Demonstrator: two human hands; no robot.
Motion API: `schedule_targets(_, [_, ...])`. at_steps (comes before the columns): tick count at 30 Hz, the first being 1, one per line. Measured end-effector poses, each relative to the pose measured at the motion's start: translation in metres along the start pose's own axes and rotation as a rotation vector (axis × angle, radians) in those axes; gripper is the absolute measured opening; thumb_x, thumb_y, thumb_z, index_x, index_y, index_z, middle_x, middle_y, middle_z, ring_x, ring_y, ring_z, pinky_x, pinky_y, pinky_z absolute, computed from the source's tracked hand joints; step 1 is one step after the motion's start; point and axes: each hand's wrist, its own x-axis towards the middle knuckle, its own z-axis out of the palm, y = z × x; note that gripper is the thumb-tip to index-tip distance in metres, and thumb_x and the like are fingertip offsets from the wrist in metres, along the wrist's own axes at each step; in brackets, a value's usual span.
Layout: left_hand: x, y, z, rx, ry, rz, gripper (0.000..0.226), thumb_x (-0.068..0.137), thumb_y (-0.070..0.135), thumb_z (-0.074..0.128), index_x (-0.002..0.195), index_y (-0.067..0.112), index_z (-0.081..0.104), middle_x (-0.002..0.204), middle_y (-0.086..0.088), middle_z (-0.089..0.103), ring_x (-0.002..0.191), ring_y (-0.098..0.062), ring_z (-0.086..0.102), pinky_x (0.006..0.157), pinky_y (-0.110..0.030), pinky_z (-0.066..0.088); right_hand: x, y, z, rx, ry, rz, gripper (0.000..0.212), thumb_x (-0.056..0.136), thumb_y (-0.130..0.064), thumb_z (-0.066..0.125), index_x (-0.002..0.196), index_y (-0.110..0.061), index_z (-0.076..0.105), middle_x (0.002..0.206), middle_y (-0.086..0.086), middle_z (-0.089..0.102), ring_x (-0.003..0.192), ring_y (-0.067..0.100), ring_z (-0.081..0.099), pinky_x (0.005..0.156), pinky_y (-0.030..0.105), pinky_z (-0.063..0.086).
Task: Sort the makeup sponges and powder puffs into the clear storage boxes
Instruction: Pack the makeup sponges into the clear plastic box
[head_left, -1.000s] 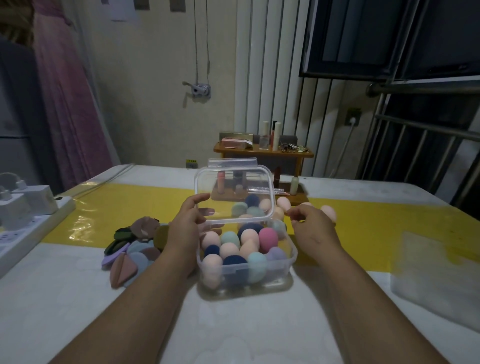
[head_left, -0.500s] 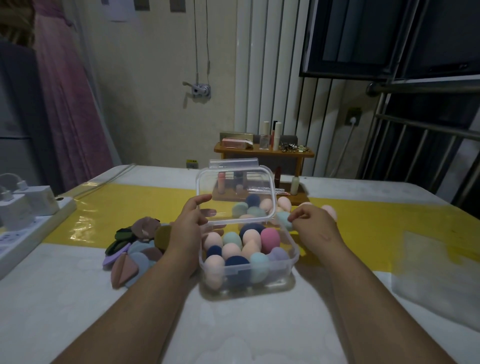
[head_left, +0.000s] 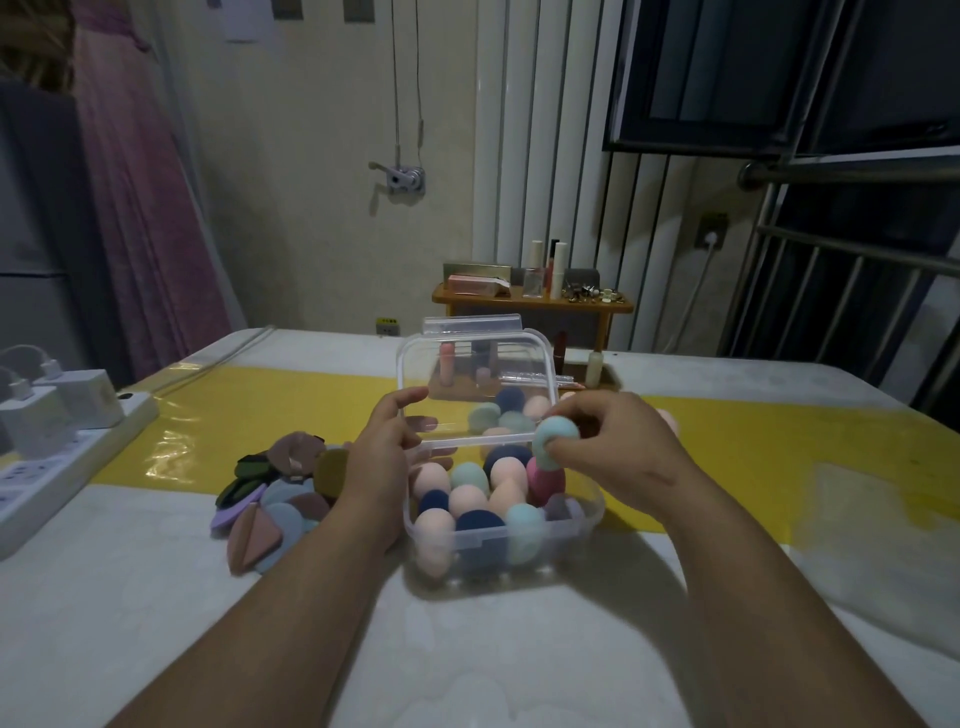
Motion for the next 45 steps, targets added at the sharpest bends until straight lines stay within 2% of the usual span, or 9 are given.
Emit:
schedule_targets(3, [-0.001, 0.001, 0.000, 0.005, -0.009, 0.008, 0.053, 0.092, 0.001, 0.026, 0.108, 0.033, 0.065, 0.110, -0.013, 0.055, 0.106, -0.044, 0.060, 0.082, -0.047, 0.057, -0.004, -0.006, -0.001, -0.140, -0.104, 0.013, 0.017, 0.083, -0.018, 0.068, 0.097, -0.027, 0.073, 0.092, -0.008, 0.068, 0.073, 0.006, 0.059, 0.053, 0.012, 0.042])
schedule_targets(7, [-0.002, 0.001, -0.001, -0.004, -0.003, 0.005, 0.053, 0.090, 0.000, 0.027, 0.108, 0.032, 0.066, 0.111, -0.014, 0.055, 0.106, -0.043, 0.060, 0.081, -0.046, 0.056, -0.007, -0.012, -0.002, -0.310, -0.189, 0.101, 0.021, 0.084, -0.030, 0.065, 0.104, -0.033, 0.071, 0.090, -0.007, 0.069, 0.077, 0.008, 0.063, 0.072, 0.033, 0.059])
schedule_targets(10, [-0.004, 0.001, -0.001, -0.001, -0.014, 0.006, 0.052, 0.091, 0.001, 0.027, 0.110, 0.032, 0.065, 0.113, -0.014, 0.054, 0.105, -0.041, 0.060, 0.082, -0.046, 0.056, -0.008, -0.018, 0.001, -0.499, -0.247, 0.122, 0.029, 0.085, -0.040, 0.062, 0.112, -0.035, 0.069, 0.088, -0.008, 0.069, 0.080, 0.011, 0.065, 0.076, 0.037, 0.060])
schedule_targets(15, [-0.005, 0.002, 0.001, 0.005, -0.020, 0.010, 0.054, 0.088, -0.001, 0.028, 0.107, 0.033, 0.065, 0.112, -0.011, 0.054, 0.106, -0.042, 0.059, 0.080, -0.044, 0.056, -0.004, -0.031, 0.011, -0.732, -0.351, 0.091, 0.031, 0.092, -0.037, 0.051, 0.122, -0.030, 0.052, 0.094, -0.001, 0.052, 0.080, 0.017, 0.051, 0.063, 0.028, 0.043])
schedule_targets(19, [-0.004, 0.002, 0.000, -0.005, -0.019, 0.013, 0.054, 0.088, -0.002, 0.028, 0.106, 0.032, 0.065, 0.111, -0.013, 0.055, 0.106, -0.045, 0.059, 0.078, -0.044, 0.055, -0.005, -0.034, 0.011, -0.746, -0.404, 0.116, 0.027, 0.096, -0.031, 0.048, 0.123, -0.028, 0.048, 0.097, 0.001, 0.051, 0.082, 0.020, 0.051, 0.059, 0.028, 0.037])
schedule_targets(25, [0.000, -0.001, 0.000, -0.017, -0.004, 0.010, 0.054, 0.087, -0.001, 0.029, 0.105, 0.033, 0.067, 0.111, -0.014, 0.055, 0.107, -0.047, 0.059, 0.075, -0.042, 0.054, 0.001, -0.032, 0.017, -0.822, -0.392, 0.160, 0.032, 0.090, -0.019, 0.064, 0.120, -0.029, 0.061, 0.102, 0.002, 0.062, 0.088, 0.021, 0.059, 0.060, 0.027, 0.043])
schedule_targets(30, [-0.003, 0.000, 0.000, -0.034, -0.022, 0.004, 0.055, 0.084, -0.002, 0.029, 0.108, 0.031, 0.066, 0.111, -0.014, 0.053, 0.108, -0.047, 0.058, 0.076, -0.043, 0.054, 0.002, -0.029, 0.026, -0.865, -0.277, 0.153, 0.031, 0.090, -0.017, 0.062, 0.119, -0.023, 0.053, 0.078, -0.001, 0.047, 0.075, 0.019, 0.051, 0.063, 0.031, 0.044])
schedule_targets(37, [-0.004, 0.001, 0.000, -0.028, -0.021, -0.002, 0.053, 0.086, -0.002, 0.030, 0.107, 0.032, 0.065, 0.110, -0.013, 0.054, 0.107, -0.045, 0.059, 0.079, -0.044, 0.055, 0.009, -0.026, 0.031, -0.919, -0.255, 0.204, 0.022, 0.089, -0.016, 0.063, 0.111, -0.021, 0.064, 0.072, 0.000, 0.046, 0.059, 0.017, 0.043, 0.060, 0.031, 0.044])
schedule_targets(45, [-0.002, 0.000, 0.000, -0.017, -0.017, -0.004, 0.053, 0.088, -0.001, 0.029, 0.106, 0.033, 0.065, 0.110, -0.013, 0.054, 0.108, -0.045, 0.060, 0.078, -0.043, 0.055, 0.004, -0.033, 0.024, -0.963, -0.383, 0.162, 0.014, 0.090, -0.024, 0.062, 0.103, -0.021, 0.059, 0.074, 0.000, 0.043, 0.075, 0.019, 0.050, 0.070, 0.031, 0.046])
